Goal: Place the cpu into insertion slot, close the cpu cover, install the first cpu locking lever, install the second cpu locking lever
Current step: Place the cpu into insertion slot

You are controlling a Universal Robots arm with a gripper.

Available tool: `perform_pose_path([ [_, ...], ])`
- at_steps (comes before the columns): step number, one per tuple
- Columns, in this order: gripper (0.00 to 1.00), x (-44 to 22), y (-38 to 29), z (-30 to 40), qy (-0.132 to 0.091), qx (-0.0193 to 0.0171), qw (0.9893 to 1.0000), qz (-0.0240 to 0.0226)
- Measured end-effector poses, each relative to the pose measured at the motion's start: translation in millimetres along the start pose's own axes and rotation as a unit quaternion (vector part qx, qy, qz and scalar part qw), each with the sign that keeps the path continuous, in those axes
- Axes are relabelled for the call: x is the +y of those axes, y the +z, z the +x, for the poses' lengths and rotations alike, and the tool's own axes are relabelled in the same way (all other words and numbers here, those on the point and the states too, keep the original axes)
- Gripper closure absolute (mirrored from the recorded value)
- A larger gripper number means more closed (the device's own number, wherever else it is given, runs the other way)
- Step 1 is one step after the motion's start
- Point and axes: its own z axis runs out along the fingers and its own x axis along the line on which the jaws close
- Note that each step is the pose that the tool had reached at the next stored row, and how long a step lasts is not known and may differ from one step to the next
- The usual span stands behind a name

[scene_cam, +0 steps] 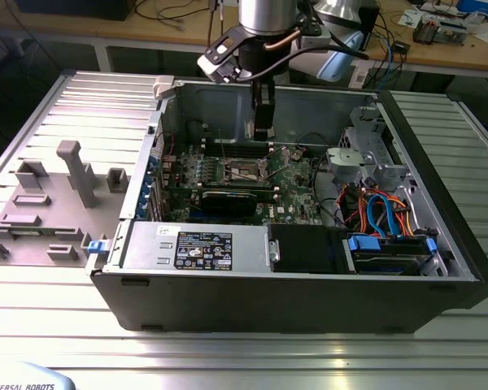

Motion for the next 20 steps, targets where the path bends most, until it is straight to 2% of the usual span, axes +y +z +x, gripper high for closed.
perform_pose_path([
  [15, 0.46, -0.2, 0.4, 0.0, 0.000, -0.0006, 1.0000, 0.0000],
  [16, 0.46, -0.3, 0.5, 0.1, 0.000, 0.0067, 1.0000, -0.0001],
  [17, 0.46, -0.2, 0.5, 0.0, 0.000, 0.0124, 0.9999, -0.0001],
  [20, 0.46, -0.2, 0.6, 0.0, 0.000, 0.0129, 0.9999, -0.0006],
])
